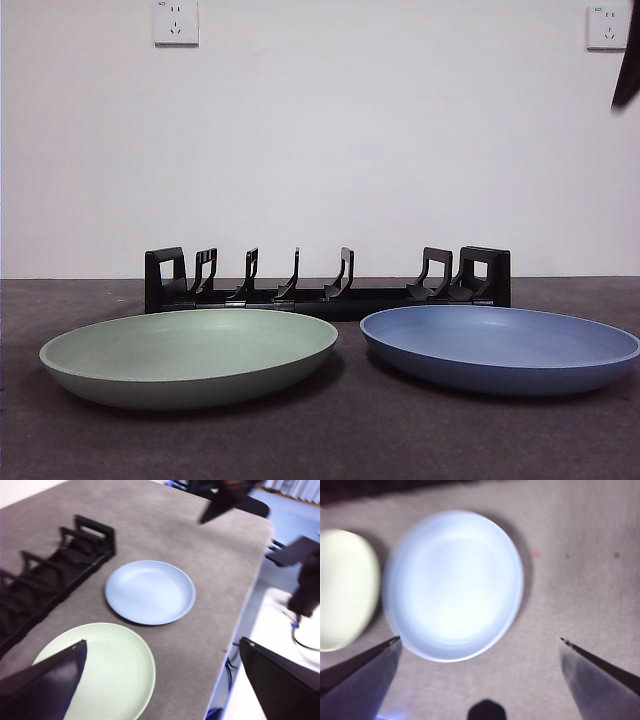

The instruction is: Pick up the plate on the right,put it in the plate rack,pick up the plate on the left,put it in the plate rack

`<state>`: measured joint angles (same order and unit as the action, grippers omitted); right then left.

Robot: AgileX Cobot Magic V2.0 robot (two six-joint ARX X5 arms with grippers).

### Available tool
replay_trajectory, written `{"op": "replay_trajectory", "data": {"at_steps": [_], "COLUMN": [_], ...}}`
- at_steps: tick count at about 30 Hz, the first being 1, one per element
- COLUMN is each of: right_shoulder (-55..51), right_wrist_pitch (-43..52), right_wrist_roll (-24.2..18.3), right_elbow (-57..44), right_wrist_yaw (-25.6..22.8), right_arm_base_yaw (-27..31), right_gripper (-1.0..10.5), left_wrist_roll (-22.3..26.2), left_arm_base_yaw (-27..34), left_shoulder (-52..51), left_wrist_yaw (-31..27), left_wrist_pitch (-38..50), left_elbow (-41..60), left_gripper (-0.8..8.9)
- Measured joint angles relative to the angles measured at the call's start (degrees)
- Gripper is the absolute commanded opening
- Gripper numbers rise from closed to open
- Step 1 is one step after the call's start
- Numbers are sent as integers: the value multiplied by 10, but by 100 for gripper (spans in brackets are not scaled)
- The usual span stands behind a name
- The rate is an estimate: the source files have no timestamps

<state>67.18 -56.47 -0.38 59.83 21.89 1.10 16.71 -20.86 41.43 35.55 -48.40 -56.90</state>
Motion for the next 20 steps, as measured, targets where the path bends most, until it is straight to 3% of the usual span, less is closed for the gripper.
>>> {"op": "replay_trajectory", "data": {"at_steps": [7, 15, 20], "right_shoulder": [154, 240, 274], "right_wrist_pitch": [44, 90, 104], "right_wrist_roll": [1, 2, 2], "right_elbow": [0, 0, 0], "right_wrist_yaw": [-20, -59, -65], "right_arm_base_yaw": [-31, -54, -58], "right_gripper": [531, 517, 368], "left_wrist_roll": [25, 37, 38], "left_arm_base_yaw": [-54, -82, -90], "left_shoulder": [28, 49, 62], "left_wrist_yaw": [-54, -85, -87], "left_wrist_pitch": [-7, -10, -9], "left_elbow": [0, 0, 0], "left_gripper": [659, 659, 659]}}
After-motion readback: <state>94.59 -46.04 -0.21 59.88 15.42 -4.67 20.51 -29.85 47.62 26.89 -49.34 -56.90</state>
